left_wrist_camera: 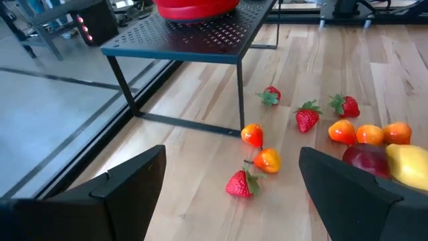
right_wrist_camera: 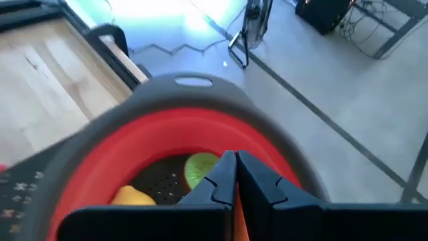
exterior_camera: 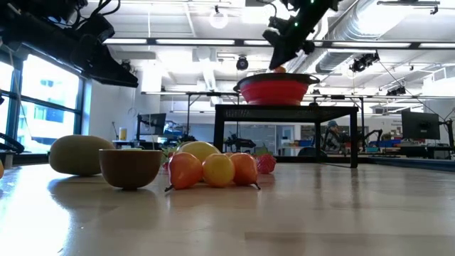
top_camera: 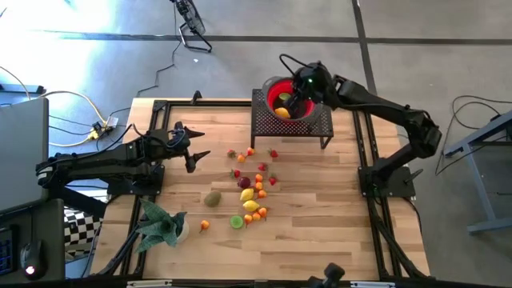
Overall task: Pick & Place Fruit
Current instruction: Put the pear into the strainer on the shelf
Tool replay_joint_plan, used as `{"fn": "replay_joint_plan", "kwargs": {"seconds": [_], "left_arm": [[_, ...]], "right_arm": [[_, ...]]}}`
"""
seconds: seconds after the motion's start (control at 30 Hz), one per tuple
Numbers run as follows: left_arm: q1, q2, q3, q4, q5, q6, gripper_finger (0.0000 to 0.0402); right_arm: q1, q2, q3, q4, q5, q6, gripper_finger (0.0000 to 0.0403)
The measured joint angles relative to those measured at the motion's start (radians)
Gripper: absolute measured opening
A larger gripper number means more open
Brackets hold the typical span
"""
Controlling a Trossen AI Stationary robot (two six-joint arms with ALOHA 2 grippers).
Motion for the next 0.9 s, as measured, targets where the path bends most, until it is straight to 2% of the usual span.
{"fn": "replay_joint_plan", "kwargs": {"seconds": [0.17,0.43,0.73,0.9], "left_arm": [[0.0,0.0,0.0,0.0,0.0,0.0,0.0337],[0.0,0.0,0.0,0.0,0.0,0.002,0.0337],[0.0,0.0,0.0,-0.001,0.001,0.002,0.0337],[0.0,0.0,0.0,-0.001,0.001,0.002,0.0337]], "right_arm": [[-0.032,0.056,0.0,0.0,-0.068,-0.003,0.0004],[-0.037,0.14,0.0,-0.003,-0.071,-0.036,0.0004],[-0.037,0.148,0.0,-0.001,-0.067,-0.048,0.0004],[-0.036,0.148,0.0,-0.002,-0.029,-0.054,0.0014]]}}
